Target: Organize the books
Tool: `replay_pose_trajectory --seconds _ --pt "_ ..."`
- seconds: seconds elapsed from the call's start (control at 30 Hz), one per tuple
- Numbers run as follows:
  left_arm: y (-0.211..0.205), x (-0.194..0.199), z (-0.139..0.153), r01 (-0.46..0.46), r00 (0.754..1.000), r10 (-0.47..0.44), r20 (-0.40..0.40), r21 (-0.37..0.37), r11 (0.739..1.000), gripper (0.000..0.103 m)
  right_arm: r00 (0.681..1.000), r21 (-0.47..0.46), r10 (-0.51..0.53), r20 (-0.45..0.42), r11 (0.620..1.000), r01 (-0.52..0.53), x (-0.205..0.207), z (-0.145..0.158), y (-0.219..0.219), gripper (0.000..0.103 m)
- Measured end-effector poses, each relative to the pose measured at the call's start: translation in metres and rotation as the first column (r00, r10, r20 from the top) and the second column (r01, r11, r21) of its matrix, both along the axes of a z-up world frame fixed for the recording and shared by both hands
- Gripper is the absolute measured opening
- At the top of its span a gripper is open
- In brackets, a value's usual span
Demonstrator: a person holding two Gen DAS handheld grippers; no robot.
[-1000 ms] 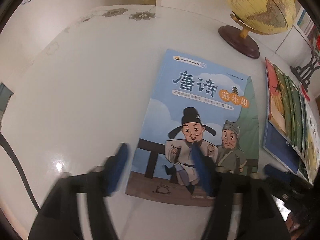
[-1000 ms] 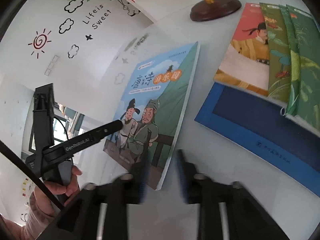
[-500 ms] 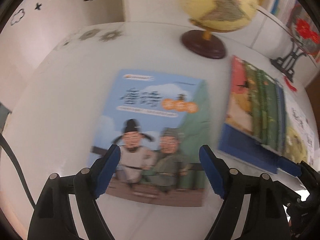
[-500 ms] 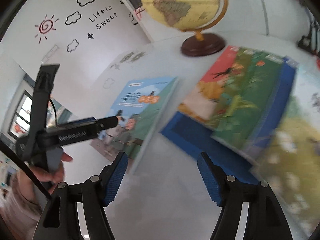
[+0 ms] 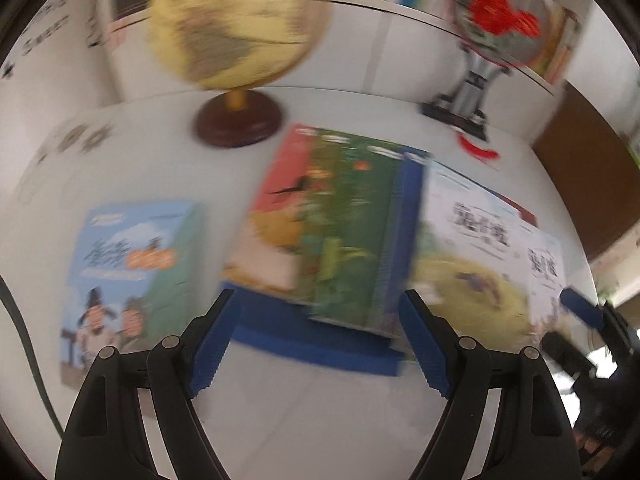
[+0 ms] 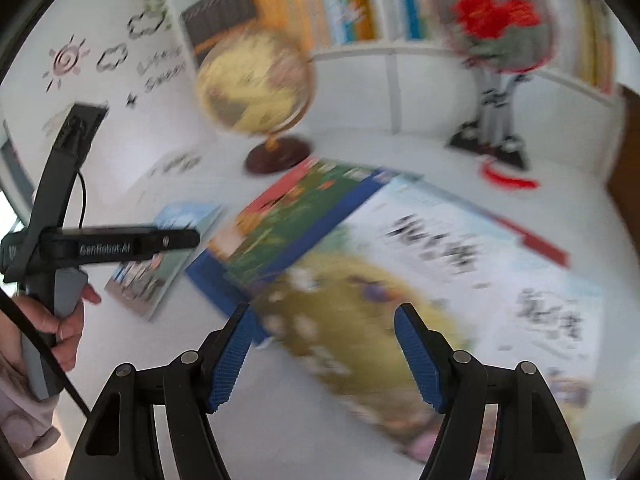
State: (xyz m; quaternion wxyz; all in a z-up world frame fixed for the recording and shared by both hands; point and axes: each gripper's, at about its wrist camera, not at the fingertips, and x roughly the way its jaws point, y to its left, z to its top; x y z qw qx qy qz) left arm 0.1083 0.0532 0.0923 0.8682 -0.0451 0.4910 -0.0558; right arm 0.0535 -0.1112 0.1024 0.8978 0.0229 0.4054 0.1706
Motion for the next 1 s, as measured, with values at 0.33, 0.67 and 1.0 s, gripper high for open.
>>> replay_pose_trajectory --seconds 0.33,0.67,1.0 --pt "-0.089 0.012 -0.006 0.130 0.991 -0.130 -0.019 0.006 0.991 0.080 0.967 0.161 -0.254 -0.024 0.954 0.254 -0.023 -0.002 -0.111 0.071" --pt "-0.088 0.044 -0.026 0.093 0.995 -0.095 -0.036 -0.057 0.994 0.080 0.955 0.299 -0.265 -0.132 0.908 0.294 -0.019 -0.028 -0.141 0.071" --pt "-0.089 0.063 -0.043 0.113 0.991 -0.120 -0.053 -0.113 0.987 0.080 0.953 0.354 -0.215 -0.212 0.893 0.279 0.011 -0.061 -0.119 0.071"
